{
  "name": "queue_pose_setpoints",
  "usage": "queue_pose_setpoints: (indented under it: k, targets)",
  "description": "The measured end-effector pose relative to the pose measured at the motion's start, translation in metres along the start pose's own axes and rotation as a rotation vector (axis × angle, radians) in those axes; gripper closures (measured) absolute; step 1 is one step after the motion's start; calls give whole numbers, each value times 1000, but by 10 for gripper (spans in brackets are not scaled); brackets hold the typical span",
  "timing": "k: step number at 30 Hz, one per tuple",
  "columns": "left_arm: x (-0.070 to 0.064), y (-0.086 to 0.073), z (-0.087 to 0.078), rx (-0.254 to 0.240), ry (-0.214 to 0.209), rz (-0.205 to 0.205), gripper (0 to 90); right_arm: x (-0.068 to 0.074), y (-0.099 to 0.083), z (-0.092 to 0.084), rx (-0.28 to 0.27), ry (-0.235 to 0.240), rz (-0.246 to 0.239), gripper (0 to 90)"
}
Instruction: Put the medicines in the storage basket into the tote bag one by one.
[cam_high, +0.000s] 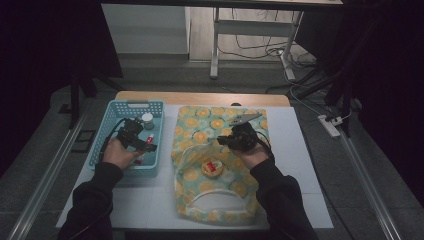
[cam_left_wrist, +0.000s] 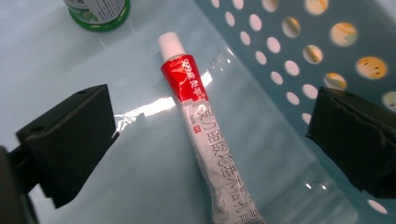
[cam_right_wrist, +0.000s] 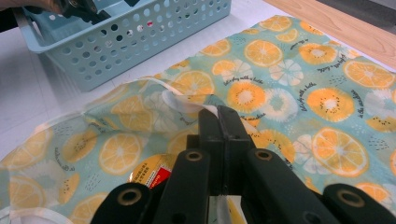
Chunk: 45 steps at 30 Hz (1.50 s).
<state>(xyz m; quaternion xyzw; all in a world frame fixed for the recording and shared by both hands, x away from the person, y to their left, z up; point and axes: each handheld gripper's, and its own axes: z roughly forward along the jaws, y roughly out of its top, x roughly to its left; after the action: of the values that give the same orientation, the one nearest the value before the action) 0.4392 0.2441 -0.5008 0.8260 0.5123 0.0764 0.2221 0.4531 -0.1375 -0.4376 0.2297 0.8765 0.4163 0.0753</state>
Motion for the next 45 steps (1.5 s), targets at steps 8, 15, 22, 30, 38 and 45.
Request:
queue_pose_setpoints:
  k: [8, 15, 22, 30, 38, 45]
  targets:
    - [-2, -1, 8, 64, 30, 15, 200, 1, 0, -1, -2, -2, -1, 899]
    - [-1, 0, 9, 85, 21, 1, 400, 0, 0, 0, -1, -2, -1, 899]
    - [-2, 2, 11, 107, 26, -3, 528, 0, 0, -1, -2, -2, -1, 898]
    - [1, 3, 12, 137, 15, -41, 616, -1, 0, 0, 0, -3, 2, 898]
    - [3, 5, 13, 163, 12, -84, 688, -1, 0, 0, 4, -7, -4, 898]
    - [3, 7, 12, 170, 19, -94, 724, -1, 0, -1, 3, -10, -4, 898]
